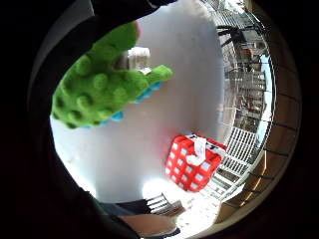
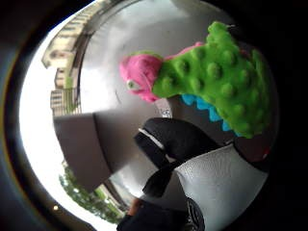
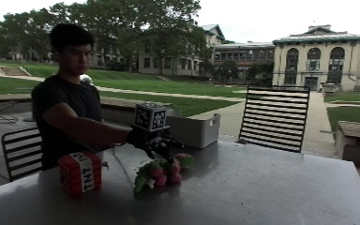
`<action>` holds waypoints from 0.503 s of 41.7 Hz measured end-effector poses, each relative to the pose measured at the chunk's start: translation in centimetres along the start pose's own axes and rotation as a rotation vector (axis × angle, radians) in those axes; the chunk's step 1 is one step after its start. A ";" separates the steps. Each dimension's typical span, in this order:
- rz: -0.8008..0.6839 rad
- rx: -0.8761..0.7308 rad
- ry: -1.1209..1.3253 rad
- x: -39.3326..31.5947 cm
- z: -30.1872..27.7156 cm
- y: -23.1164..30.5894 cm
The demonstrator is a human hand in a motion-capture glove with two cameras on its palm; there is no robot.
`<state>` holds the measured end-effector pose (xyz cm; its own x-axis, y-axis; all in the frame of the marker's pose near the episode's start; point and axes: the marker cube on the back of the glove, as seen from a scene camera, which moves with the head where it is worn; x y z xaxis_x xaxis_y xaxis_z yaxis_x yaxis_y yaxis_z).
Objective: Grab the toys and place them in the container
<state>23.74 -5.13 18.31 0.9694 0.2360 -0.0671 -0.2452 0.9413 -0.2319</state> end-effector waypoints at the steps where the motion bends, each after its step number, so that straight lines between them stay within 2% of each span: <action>1: 0.000 0.003 0.003 0.1 0.6 -0.2; 7: 0.005 0.025 0.050 0.5 2.5 -1.0; 16: 0.066 -0.082 0.044 1.0 5.1 -1.5; 21: 0.077 -0.063 0.076 1.3 6.0 -2.1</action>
<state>25.55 -5.39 24.53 0.9450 0.2857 -0.1594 -0.3210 0.9036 -0.2837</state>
